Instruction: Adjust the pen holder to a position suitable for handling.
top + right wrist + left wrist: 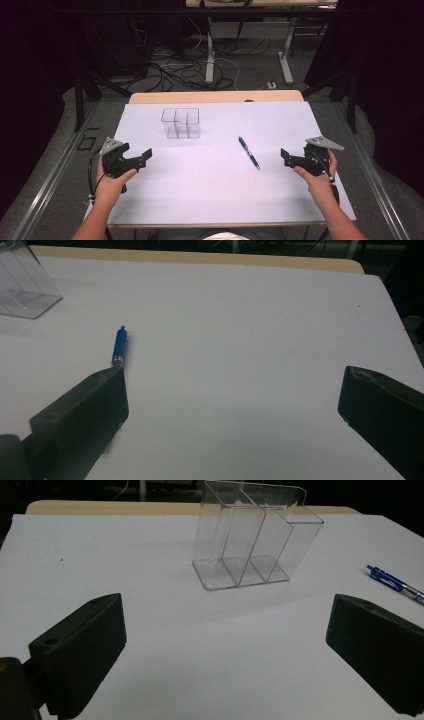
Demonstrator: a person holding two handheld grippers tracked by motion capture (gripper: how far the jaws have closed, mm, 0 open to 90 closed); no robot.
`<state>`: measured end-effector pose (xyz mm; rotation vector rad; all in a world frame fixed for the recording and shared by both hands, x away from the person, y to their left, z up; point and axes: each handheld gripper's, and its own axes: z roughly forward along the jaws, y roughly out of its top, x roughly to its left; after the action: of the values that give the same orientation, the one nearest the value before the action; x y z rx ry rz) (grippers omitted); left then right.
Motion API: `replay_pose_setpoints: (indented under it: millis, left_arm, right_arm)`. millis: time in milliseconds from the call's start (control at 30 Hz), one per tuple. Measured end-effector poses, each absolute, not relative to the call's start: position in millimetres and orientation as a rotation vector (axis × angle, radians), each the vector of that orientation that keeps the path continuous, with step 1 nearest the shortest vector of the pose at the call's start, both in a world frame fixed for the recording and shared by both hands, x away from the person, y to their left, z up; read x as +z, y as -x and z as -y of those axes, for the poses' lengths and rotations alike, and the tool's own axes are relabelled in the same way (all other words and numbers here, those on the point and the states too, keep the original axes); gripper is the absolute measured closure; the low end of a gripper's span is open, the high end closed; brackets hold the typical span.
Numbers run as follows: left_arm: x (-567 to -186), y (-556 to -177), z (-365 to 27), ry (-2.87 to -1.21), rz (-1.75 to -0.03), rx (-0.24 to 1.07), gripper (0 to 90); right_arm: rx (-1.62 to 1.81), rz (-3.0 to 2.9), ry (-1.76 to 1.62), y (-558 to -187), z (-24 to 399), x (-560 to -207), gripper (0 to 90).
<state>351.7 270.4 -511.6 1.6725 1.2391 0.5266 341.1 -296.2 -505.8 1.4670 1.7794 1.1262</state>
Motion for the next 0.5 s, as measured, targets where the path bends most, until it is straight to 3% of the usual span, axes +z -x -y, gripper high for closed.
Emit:
replay_pose_setpoints:
  millis: [233, 367, 500]
  left_arm:
    - [-508, -356, -269, -1.656, -1.275, 0.544, 6.9]
    - [-503, -361, -268, -1.639, -1.296, 0.550, 16.0]
    - [-498, -368, -265, -1.640, -1.293, 0.549, 16.9]
  right_arm:
    - [1.131, -1.780, -1.483, -340, 295, -510, 0.0]
    - [1.132, -1.792, -1.478, -339, 297, -510, 0.0]
    - [1.118, -1.801, -1.485, -339, 297, -510, 0.0]
